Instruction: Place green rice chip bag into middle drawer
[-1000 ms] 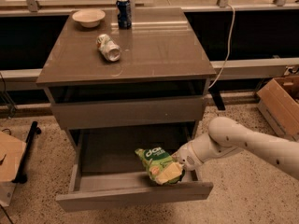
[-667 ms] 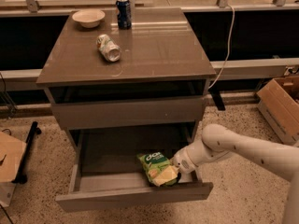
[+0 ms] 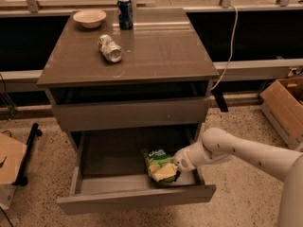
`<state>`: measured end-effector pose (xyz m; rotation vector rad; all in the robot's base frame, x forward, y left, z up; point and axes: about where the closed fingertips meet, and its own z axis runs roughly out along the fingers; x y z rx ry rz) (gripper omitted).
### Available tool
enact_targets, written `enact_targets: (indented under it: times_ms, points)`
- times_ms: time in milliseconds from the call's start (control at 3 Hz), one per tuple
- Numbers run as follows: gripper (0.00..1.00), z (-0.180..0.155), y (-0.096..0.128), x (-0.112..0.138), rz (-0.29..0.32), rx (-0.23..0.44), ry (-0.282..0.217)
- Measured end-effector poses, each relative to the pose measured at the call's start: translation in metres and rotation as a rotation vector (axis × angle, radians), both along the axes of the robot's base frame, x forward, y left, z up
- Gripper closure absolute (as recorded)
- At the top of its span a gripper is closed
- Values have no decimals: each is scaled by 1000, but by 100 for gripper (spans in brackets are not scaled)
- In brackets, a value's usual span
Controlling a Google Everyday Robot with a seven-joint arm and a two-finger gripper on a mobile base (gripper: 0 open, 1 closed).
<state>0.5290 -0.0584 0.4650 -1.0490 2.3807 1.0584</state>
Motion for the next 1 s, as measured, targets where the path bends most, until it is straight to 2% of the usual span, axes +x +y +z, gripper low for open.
enact_targets:
  times_ms: [667,1000]
  points:
    - [16,-2,3,-3,9,0,6]
    - [0,-3,5,-4,12,1,8]
